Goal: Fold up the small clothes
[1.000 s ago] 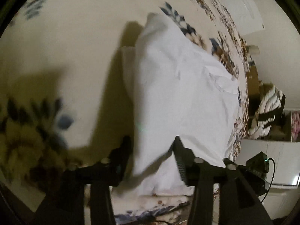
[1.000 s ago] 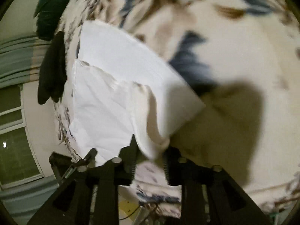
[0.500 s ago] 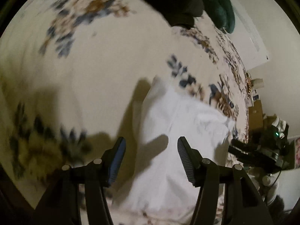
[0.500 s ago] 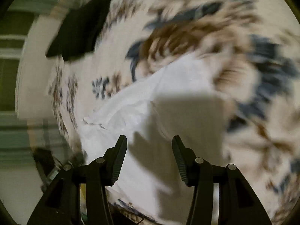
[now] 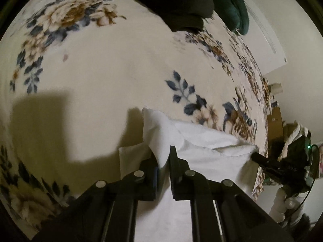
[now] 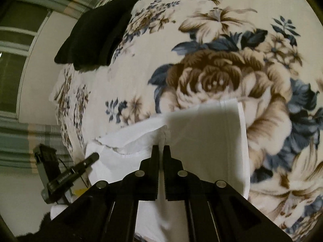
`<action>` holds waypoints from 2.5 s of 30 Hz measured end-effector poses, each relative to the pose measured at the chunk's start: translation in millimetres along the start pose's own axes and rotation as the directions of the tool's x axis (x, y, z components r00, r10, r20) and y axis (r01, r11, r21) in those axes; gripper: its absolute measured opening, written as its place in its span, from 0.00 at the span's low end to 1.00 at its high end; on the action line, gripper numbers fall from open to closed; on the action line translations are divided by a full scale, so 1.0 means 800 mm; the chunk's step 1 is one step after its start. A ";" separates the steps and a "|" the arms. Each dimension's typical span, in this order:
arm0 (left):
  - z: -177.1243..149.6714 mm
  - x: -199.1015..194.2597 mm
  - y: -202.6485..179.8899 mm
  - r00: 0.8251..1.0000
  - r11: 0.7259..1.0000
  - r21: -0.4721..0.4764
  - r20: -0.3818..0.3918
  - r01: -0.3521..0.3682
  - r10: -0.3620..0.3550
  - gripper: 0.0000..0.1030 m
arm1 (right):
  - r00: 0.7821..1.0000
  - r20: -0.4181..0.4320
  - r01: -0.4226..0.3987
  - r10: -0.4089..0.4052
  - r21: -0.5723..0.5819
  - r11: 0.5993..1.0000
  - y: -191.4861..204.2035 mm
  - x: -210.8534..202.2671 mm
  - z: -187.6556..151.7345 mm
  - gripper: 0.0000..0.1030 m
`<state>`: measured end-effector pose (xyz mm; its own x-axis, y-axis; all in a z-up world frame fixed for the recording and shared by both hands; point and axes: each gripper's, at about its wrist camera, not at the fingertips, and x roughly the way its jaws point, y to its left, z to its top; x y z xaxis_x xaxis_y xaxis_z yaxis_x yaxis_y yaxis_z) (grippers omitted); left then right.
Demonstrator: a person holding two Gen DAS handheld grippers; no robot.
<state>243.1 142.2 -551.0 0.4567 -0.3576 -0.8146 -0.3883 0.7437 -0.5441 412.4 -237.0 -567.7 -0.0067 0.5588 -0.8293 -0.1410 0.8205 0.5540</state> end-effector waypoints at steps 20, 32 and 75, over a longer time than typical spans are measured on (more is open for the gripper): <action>-0.132 -0.111 0.069 0.997 0.926 -0.369 0.024 0.079 -0.075 0.69 | 0.993 0.078 -0.117 0.094 0.401 0.908 -0.091 -0.073 -0.169 0.98; -0.197 0.026 0.066 0.952 0.776 -0.567 0.050 0.275 -0.301 0.69 | 0.926 0.237 -0.372 0.295 0.429 0.823 -0.104 0.043 -0.235 0.99; -0.172 -0.109 0.182 0.998 0.824 -0.566 -0.026 0.031 -0.055 0.74 | 0.851 0.393 0.520 -0.349 -0.541 0.661 0.287 0.116 -0.191 0.08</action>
<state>36.6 203.9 -586.5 0.4567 -0.4126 -0.7882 -0.7585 0.2823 -0.5873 227.9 -14.9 -528.6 0.4322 0.2369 -0.8701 -0.6325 0.7674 -0.1052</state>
